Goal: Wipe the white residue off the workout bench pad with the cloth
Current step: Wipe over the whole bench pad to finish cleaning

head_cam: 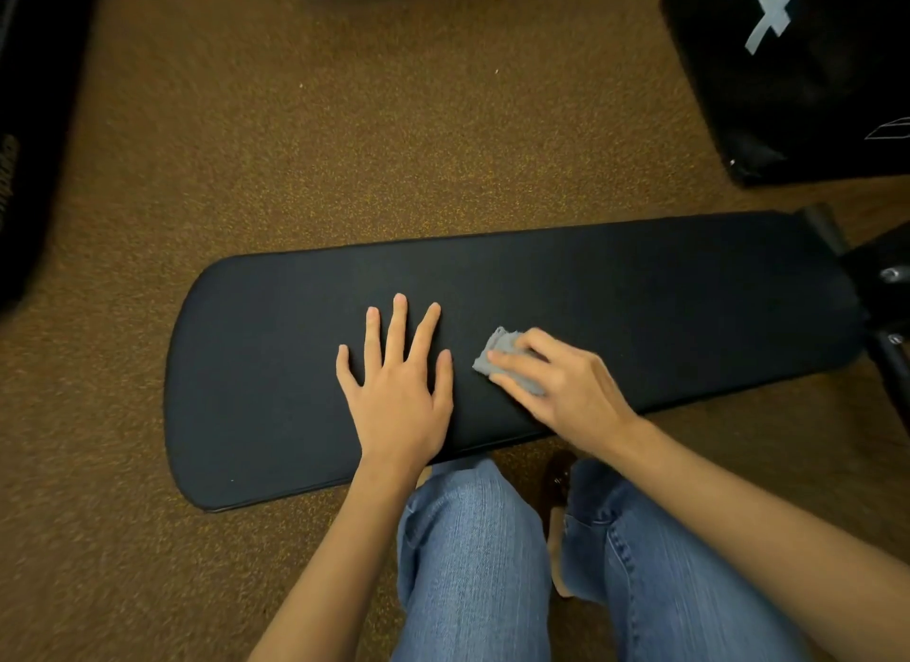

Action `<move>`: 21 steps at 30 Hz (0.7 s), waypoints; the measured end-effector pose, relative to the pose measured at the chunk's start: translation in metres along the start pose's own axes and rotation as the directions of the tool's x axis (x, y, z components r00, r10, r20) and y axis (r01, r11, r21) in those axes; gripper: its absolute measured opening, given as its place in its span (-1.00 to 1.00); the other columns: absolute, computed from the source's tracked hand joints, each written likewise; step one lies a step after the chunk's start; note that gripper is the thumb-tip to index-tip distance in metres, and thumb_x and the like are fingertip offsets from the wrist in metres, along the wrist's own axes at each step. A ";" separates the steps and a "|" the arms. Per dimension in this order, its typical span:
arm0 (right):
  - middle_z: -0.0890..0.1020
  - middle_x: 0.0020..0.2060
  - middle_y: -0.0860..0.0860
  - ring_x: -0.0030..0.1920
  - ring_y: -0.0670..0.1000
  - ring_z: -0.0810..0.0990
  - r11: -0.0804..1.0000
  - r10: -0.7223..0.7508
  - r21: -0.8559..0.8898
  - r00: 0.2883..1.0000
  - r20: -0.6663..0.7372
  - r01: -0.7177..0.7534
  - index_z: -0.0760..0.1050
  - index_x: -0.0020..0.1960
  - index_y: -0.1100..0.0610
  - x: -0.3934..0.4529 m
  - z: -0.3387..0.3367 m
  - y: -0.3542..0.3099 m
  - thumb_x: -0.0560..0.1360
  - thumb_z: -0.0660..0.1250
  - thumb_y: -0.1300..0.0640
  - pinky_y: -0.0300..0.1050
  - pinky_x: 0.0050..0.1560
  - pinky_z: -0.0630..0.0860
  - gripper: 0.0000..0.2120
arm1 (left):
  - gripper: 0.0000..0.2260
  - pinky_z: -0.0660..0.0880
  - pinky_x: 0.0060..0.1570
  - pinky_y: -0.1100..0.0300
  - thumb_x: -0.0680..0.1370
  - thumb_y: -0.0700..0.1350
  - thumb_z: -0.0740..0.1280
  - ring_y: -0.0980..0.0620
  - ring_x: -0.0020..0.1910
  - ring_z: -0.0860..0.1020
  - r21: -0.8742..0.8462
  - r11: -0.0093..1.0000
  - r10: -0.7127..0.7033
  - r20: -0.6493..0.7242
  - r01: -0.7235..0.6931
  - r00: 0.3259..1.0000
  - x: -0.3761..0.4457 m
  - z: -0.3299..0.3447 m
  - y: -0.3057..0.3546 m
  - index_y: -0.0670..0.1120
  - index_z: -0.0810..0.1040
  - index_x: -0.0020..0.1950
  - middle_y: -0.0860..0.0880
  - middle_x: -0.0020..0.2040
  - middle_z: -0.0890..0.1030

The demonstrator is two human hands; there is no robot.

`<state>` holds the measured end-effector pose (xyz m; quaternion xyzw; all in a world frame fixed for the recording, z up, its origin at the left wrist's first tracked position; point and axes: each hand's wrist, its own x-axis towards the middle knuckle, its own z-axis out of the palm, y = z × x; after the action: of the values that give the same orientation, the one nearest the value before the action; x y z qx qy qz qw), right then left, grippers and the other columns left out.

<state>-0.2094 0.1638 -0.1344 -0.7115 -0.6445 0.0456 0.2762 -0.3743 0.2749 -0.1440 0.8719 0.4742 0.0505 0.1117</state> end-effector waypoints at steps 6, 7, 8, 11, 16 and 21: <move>0.53 -0.14 0.10 -0.18 0.05 0.58 0.997 -0.038 -0.072 0.998 -0.043 0.034 0.64 0.11 0.13 0.048 0.006 0.035 0.59 0.28 0.05 0.04 -0.28 0.59 -0.77 | -0.54 -0.01 0.46 -0.21 0.63 0.16 -0.01 -0.01 0.59 -0.01 -0.005 1.000 -0.007 0.006 0.007 1.000 0.000 0.000 0.001 0.23 0.13 0.55 0.08 0.60 0.08; 0.53 -0.14 0.09 -0.19 0.05 0.58 0.996 -0.023 -0.084 0.997 -0.071 0.017 0.64 0.11 0.13 0.059 0.009 0.040 0.59 0.29 0.05 0.04 -0.28 0.59 -0.77 | -0.54 -0.01 0.46 -0.21 0.63 0.15 -0.01 -0.01 0.59 -0.01 -0.008 1.000 -0.012 0.001 0.012 1.000 0.000 0.001 0.001 0.23 0.13 0.55 0.08 0.60 0.08; 0.54 -0.14 0.09 -0.20 0.05 0.59 0.996 -0.006 -0.093 0.995 -0.101 -0.003 0.65 0.11 0.13 0.070 0.012 0.044 0.58 0.30 0.05 0.04 -0.29 0.59 -0.77 | -0.54 -0.02 0.46 -0.21 0.63 0.15 0.00 -0.01 0.59 -0.01 -0.010 1.000 -0.015 -0.003 0.015 1.000 0.000 0.001 0.002 0.23 0.13 0.55 0.08 0.60 0.08; 0.55 -0.17 0.10 -0.24 0.09 0.59 0.989 0.061 -0.127 0.986 -0.153 -0.080 0.65 0.09 0.15 0.096 0.017 0.053 0.55 0.34 0.08 0.04 -0.32 0.59 -0.80 | -0.55 -0.03 0.46 -0.21 0.63 0.15 0.01 -0.01 0.59 -0.01 -0.013 1.000 -0.016 -0.001 0.016 1.000 0.000 0.001 0.003 0.23 0.14 0.55 0.08 0.60 0.08; 0.52 -0.16 0.15 -0.20 0.16 0.56 0.932 0.323 -0.093 0.921 -0.219 -0.349 0.64 0.03 0.21 0.126 0.023 0.046 0.55 0.34 0.09 0.00 -0.27 0.50 -0.79 | -0.55 0.00 0.45 -0.22 0.63 0.15 0.01 -0.02 0.58 0.02 -0.011 1.000 -0.014 -0.012 0.014 1.000 -0.001 0.000 0.003 0.22 0.16 0.54 0.07 0.60 0.11; 0.52 -0.05 0.11 -0.10 0.15 0.58 0.959 0.284 0.017 0.956 -0.068 -0.284 0.64 0.15 0.11 0.124 0.023 0.010 0.56 0.34 0.01 0.05 -0.11 0.53 -0.75 | -0.54 0.00 0.46 -0.22 0.63 0.15 0.00 -0.01 0.59 0.00 -0.009 1.000 -0.024 -0.006 0.024 1.000 -0.001 0.001 0.003 0.23 0.14 0.55 0.08 0.60 0.10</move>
<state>-0.1901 0.2877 -0.1220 -0.7968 -0.5255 0.0624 0.2915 -0.3719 0.2726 -0.1439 0.8655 0.4846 0.0541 0.1148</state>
